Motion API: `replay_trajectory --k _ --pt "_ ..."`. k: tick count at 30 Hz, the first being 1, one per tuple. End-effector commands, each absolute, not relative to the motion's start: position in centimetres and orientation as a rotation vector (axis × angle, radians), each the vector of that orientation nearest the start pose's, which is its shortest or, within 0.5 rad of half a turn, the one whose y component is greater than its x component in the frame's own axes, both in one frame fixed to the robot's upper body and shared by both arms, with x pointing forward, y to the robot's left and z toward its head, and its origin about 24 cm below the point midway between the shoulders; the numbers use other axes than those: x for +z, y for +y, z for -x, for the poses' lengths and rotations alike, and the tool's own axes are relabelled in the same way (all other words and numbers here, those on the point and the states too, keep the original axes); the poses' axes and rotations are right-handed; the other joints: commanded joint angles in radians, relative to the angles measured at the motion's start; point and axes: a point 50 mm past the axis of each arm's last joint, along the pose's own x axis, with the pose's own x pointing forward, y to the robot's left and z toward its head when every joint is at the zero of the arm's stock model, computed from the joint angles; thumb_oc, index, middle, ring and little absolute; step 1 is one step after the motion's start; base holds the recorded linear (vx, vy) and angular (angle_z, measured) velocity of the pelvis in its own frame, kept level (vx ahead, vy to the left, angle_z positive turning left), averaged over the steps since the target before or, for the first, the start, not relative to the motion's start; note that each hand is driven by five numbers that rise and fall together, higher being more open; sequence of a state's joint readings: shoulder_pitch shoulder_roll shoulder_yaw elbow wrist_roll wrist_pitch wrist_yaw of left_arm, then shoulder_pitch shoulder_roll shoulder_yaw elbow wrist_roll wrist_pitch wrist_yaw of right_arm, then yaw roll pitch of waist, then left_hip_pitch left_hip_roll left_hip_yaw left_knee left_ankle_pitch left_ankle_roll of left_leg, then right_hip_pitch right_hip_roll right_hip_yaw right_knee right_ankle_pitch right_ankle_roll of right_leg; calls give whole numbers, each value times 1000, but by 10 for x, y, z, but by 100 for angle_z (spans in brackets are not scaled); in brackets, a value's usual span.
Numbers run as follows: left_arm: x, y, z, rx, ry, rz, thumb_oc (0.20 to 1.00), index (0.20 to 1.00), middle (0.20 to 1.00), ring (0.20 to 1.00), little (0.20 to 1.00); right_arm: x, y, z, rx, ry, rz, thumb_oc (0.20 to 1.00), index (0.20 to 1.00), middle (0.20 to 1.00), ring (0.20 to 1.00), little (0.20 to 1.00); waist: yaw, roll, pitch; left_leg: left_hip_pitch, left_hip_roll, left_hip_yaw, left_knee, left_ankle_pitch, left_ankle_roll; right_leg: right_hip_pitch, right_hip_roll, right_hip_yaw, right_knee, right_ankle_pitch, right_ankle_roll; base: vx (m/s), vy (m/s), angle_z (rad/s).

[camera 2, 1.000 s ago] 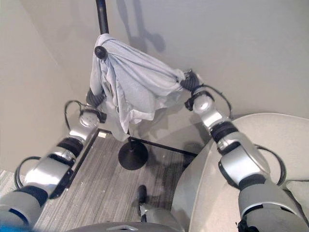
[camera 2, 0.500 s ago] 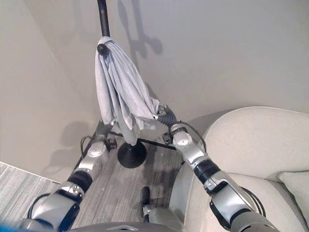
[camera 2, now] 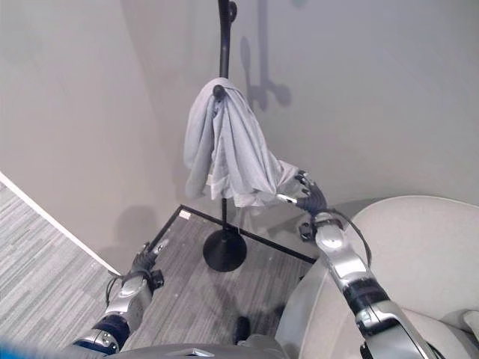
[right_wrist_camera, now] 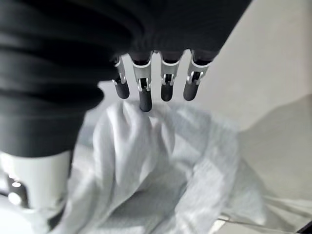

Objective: Hang the clothes on the sofa on the clothes rack.

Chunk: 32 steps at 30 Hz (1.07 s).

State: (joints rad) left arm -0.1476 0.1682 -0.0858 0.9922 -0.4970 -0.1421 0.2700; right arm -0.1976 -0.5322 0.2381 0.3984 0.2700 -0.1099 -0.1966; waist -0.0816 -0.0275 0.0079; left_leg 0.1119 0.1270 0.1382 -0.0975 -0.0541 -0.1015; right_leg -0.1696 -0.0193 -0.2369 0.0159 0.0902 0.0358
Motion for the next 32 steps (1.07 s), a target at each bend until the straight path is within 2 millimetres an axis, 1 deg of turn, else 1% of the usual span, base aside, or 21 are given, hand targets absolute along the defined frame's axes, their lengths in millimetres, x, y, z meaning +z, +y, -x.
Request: replay_trajectory --k 1,3,4,7,10,11,13,15,16,19,20,21,22,23,24,25,26,27,28,29,32 --pt "-109 243 -199 496 711 35 1000 1000 1000 1000 1000 41 -242 -282 -158 21 317 1000 1000 1000 1000 1000 -19 -44 5 37 -64 19 10 -40 35 28 -81 39 -49 21 86 -29 139 -12" --pt "-112 250 -191 527 736 40 1000 1000 1000 1000 1000 39 -247 -275 -177 28 318 1000 1000 1000 1000 1000 -20 -48 6 41 -71 19 10 -45 42 29 -88 42 -44 24 91 -31 123 -11" --pt "-118 263 -174 575 780 38 1000 1000 1000 1000 1000 37 -263 -262 -236 36 335 1000 1000 1000 1000 1000 -24 -53 9 45 -86 17 10 -51 55 31 -99 45 -36 35 100 -56 171 -7" --pt "-126 276 -150 655 848 53 1000 1000 1000 1000 1000 34 -280 -243 -311 54 342 1000 1000 1000 1000 1000 -34 -61 16 56 -107 23 10 -63 74 28 -118 54 -14 46 115 -60 177 -3" --pt "-134 282 -128 707 914 84 1000 1000 1000 1000 1000 28 -297 -224 -404 82 322 1000 1000 1000 1000 1000 -45 -68 24 66 -121 26 10 -70 89 26 -137 57 13 47 125 -39 128 -5" --pt "-134 282 -128 707 914 84 1000 1000 1000 1000 1000 28 -297 -223 -404 83 322 1000 1000 1000 1000 1000 -44 -68 24 67 -122 26 10 -70 89 26 -138 58 14 46 125 -28 81 -8" --pt "-140 280 -113 739 956 125 1000 1000 1000 1000 1000 15 -309 -202 -514 133 275 1000 1000 1000 1000 1000 -59 -73 32 79 -134 27 10 -79 101 26 -155 58 35 53 133 -42 122 -15" --pt "-142 280 -109 754 970 144 1000 1000 1000 1000 1000 11 -312 -197 -542 147 246 1000 1000 1000 1000 1000 -61 -76 34 83 -137 29 10 -81 104 25 -160 60 39 56 135 -26 73 -5" --pt "-143 280 -105 773 978 164 1000 1000 1000 1000 1000 4 -313 -192 -575 167 191 1000 1000 1000 1000 1000 -64 -78 34 85 -139 31 10 -82 106 25 -165 60 41 59 138 -14 80 -15" --pt "-148 271 -98 788 986 211 1000 1000 1000 1000 1000 -37 -321 -164 -794 273 -115 1000 1000 1000 1000 1000 -70 -78 40 97 -149 35 10 -92 116 28 -174 64 45 71 146 -27 78 -19" --pt "-148 271 -99 788 985 212 1000 1000 1000 1000 1000 -37 -321 -165 -793 271 -117 1000 1000 1000 1000 1000 -70 -81 40 95 -152 36 10 -88 116 26 -176 65 43 75 145 -4 54 -2" --pt "-149 268 -97 780 998 212 1000 1000 1000 1000 1000 -53 -323 -155 -901 309 -230 1000 1000 1000 1000 1000 -69 -76 41 99 -152 35 10 -94 119 29 -175 66 46 73 146 -20 36 -1" --pt "-150 266 -97 776 1003 212 1000 1000 1000 1000 1000 -66 -323 -148 -971 335 -332 1000 1000 1000 1000 1000 -67 -78 43 98 -157 35 10 -91 120 28 -179 68 44 80 147 12 81 -3" --pt "-153 261 -93 757 1034 228 1000 1000 1000 1000 1000 -108 -312 -113 -1226 459 -640 1000 1000 1000 1000 1000 -67 -67 39 106 -157 34 10 -100 124 33 -179 70 47 82 150 -10 50 -4" --pt "-153 261 -94 756 1032 228 1000 1000 1000 1000 1000 -108 -313 -113 -1226 455 -645 1000 1000 1000 1000 1000 -65 -70 40 103 -160 34 10 -96 124 31 -181 71 45 86 148 17 52 -4" --pt "-154 260 -93 758 1041 233 1000 1000 1000 1000 1000 -123 -308 -98 -1318 512 -753 1000 1000 1000 1000 1000 -63 -67 38 105 -162 33 10 -98 125 34 -181 72 43 90 150 17 39 -2" --pt "-156 258 -90 735 1072 228 1000 1000 1000 1000 1000 -150 -287 -62 -1475 687 -937 1000 1000 1000 1000 1000 -61 -62 31 111 -165 33 10 -102 125 37 -181 75 40 96 152 28 42 1" --pt "-156 258 -91 734 1072 229 1000 1000 1000 1000 1000 -150 -287 -62 -1474 685 -938 1000 1000 1000 1000 1000 -61 -63 31 109 -166 34 10 -101 125 36 -181 75 38 97 152 40 39 2" --pt "-157 257 -89 714 1094 213 1000 1000 1000 1000 1000 -156 -278 -47 -1571 732 -1021 1000 1000 1000 1000 1000 -61 -60 25 113 -167 33 10 -104 125 39 -182 74 35 99 154 38 25 -2" --pt "-157 254 -89 691 1101 210 1000 1000 1000 1000 1000 -163 -264 -25 -1633 871 -1054 1000 1000 1000 1000 1000 -56 -57 17 113 -172 30 10 -104 126 41 -185 74 29 103 154 52 32 -2" --pt "-160 245 -90 638 1111 206 1000 1000 1000 1000 1000 -167 -247 -15 -1615 1008 -1046 1000 1000 1000 1000 1000 -53 -49 12 116 -177 25 10 -106 128 44 -190 69 26 105 154 13 10 0"
